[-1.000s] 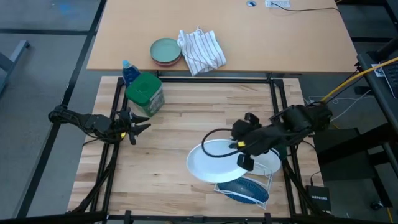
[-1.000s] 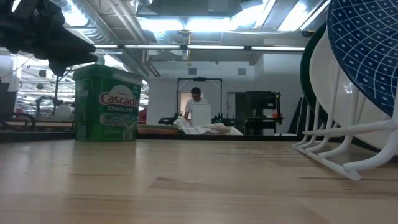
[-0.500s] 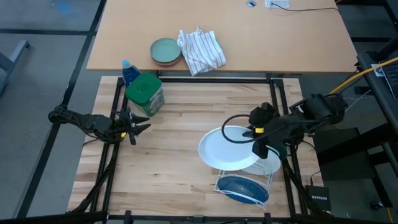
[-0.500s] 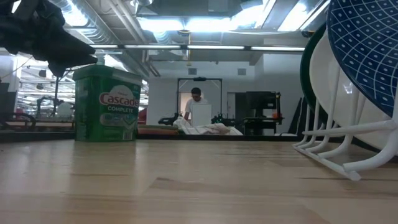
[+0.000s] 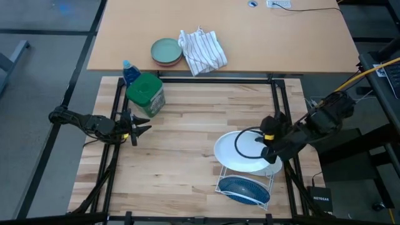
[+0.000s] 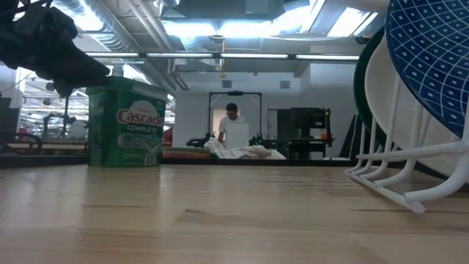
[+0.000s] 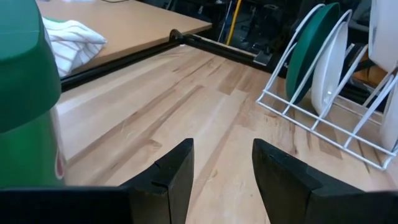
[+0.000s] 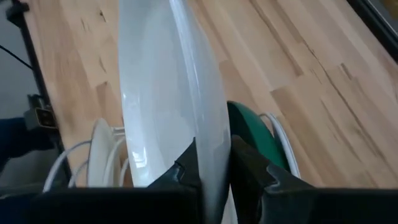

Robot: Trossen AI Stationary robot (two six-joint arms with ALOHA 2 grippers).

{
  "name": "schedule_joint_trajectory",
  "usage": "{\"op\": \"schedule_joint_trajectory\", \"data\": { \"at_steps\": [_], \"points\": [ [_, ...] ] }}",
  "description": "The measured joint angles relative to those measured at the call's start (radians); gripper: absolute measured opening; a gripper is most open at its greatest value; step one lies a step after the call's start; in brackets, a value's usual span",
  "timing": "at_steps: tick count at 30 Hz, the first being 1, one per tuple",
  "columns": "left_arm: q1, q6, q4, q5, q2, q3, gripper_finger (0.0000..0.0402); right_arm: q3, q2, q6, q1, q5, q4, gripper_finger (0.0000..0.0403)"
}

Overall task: Sort dishes
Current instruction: Put the white plate on the dish rack

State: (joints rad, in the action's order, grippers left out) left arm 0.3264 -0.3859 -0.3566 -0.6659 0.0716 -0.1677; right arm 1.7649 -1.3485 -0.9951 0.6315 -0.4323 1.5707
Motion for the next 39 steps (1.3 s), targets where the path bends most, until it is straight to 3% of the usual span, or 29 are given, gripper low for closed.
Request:
{"op": "schedule_joint_trajectory", "data": {
  "at_steps": [12, 39],
  "points": [
    [0.0, 0.0, -0.004, -0.004, 0.0, 0.0, 0.0153, -0.02, 0.001, 0.053, 0.003, -0.121, -0.008, 0.005],
    [0.0, -0.008, -0.003, -0.004, 0.0, 0.0, 0.0153, -0.177, -0.009, -0.035, 0.034, -0.15, -0.006, 0.0031]
  ]
}}
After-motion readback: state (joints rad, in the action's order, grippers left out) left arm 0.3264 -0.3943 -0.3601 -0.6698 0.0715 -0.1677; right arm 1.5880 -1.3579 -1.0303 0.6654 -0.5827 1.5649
